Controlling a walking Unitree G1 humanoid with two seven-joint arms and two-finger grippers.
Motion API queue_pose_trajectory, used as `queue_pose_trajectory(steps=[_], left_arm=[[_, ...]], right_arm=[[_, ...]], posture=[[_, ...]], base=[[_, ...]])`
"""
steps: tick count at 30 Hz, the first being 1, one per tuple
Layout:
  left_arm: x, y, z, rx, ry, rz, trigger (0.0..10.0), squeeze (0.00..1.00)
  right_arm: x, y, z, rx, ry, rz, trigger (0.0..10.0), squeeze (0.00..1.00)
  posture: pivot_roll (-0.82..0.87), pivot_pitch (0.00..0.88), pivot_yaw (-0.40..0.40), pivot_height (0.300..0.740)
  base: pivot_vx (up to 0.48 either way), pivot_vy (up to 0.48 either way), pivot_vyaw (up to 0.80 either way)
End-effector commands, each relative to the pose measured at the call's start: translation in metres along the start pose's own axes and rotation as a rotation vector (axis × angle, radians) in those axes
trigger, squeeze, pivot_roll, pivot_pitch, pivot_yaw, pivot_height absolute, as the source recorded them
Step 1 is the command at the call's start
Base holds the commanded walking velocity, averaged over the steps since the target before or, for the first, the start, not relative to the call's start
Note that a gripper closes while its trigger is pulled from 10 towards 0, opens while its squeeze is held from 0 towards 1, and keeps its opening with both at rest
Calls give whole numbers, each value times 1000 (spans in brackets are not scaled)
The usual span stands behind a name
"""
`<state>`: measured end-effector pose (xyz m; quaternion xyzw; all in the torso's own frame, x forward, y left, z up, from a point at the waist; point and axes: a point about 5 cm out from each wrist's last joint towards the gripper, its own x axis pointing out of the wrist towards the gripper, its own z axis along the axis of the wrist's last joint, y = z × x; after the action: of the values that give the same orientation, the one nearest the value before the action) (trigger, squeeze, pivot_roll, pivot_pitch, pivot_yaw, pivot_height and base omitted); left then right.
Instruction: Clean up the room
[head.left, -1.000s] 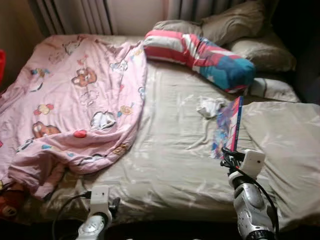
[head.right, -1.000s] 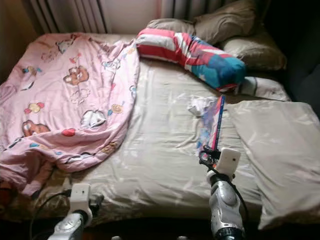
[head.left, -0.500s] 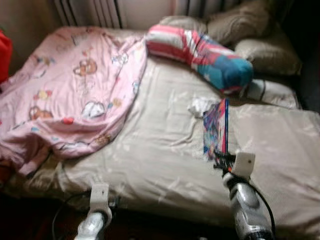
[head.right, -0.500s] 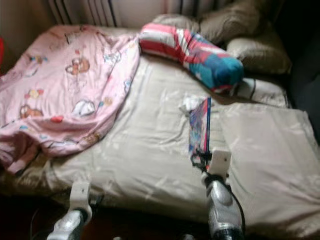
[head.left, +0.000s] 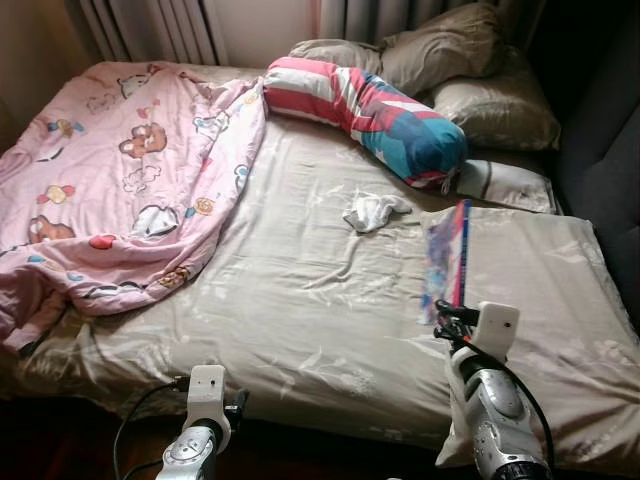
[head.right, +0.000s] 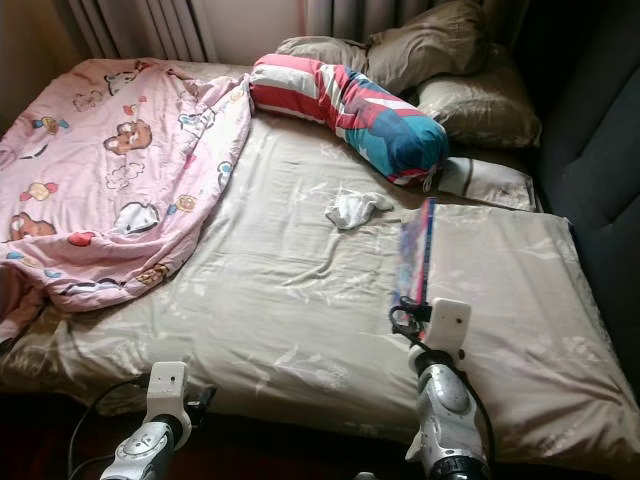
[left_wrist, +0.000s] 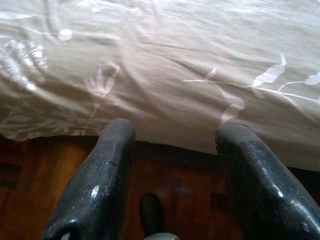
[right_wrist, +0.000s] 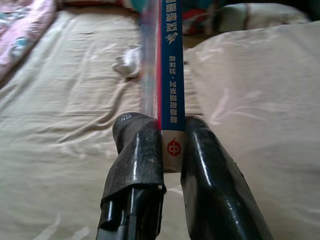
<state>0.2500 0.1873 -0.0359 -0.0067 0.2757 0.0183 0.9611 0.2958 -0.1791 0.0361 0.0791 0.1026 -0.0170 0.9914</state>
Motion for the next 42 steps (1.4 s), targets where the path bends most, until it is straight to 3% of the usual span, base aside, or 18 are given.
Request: queue_pose_trajectory(steps=[1,36,39,42], left_arm=[[-3,2,-8,-1,40,2,10000,0],[-2,2,-8,-2,40,2,10000,0],[-4,5,-11,-2,52,-7,10000,0],[-4,5,-11,-3,45,-10,10000,0]], right_arm=[[0,0,2,-31,-13,20,10000,0],[0,2,1,-33,-14,31,10000,0],[-7,-1,-20,49,75,-28,10000,0],[-7,-1,-21,61,81,-32,10000,0]], posture=[[-89,177,11,740],[-89,179,11,740],[-86,183,12,740],[-87,182,12,740]], base=[[0,0,0],[0,0,522],[0,0,0],[0,0,0]])
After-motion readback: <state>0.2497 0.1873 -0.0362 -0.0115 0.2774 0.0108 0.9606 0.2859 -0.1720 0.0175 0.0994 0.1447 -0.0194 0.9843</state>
